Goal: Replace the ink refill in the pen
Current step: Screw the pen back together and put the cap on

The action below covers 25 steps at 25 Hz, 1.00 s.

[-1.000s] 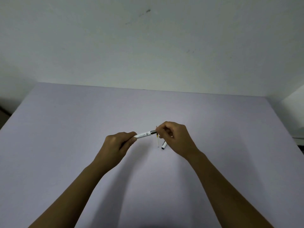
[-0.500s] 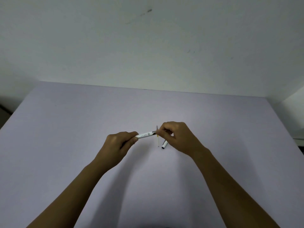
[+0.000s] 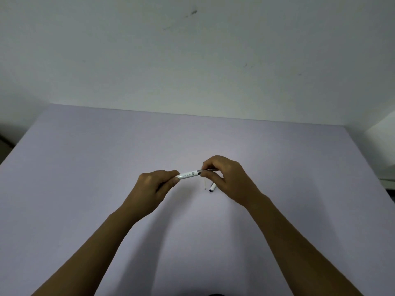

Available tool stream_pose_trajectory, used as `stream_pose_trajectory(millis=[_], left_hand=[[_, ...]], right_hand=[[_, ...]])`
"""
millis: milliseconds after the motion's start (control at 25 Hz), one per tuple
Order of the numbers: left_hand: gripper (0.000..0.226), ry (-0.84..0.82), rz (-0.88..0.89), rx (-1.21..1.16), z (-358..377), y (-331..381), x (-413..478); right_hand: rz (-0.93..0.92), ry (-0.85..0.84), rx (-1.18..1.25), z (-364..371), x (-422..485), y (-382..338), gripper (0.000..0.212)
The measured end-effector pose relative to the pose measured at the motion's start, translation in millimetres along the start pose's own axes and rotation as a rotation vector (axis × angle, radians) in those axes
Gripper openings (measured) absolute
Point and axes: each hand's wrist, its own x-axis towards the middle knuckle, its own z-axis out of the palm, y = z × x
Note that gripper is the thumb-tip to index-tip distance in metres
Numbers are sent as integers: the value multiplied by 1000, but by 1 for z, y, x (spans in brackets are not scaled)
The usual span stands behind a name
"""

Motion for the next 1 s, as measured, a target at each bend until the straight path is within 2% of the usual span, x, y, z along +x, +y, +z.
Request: stream_pose_trajectory(millis=[200,360,520,680,880,1000], left_hand=[[19,8,17,-22,1,1,1],[20,9,12,-26,-2,1,3],[23,-16,31,-28,-4,2,4],[24,-16,28,-20,-5,2,3],[23,0,33,-28,-6,3,3],[23,4,28,-28,-5,3,4]], right_hand=[[115,49,-75,4,5,-3,39],[38,-11,30,-7,2,-3,13],[77,15,-89,-4,4,-5,31],[75,-52,16,-9,1,-3,15],[77,-21,-90,-6,4,-7,32],[-9,-20,-18,-10,2,-7,17]])
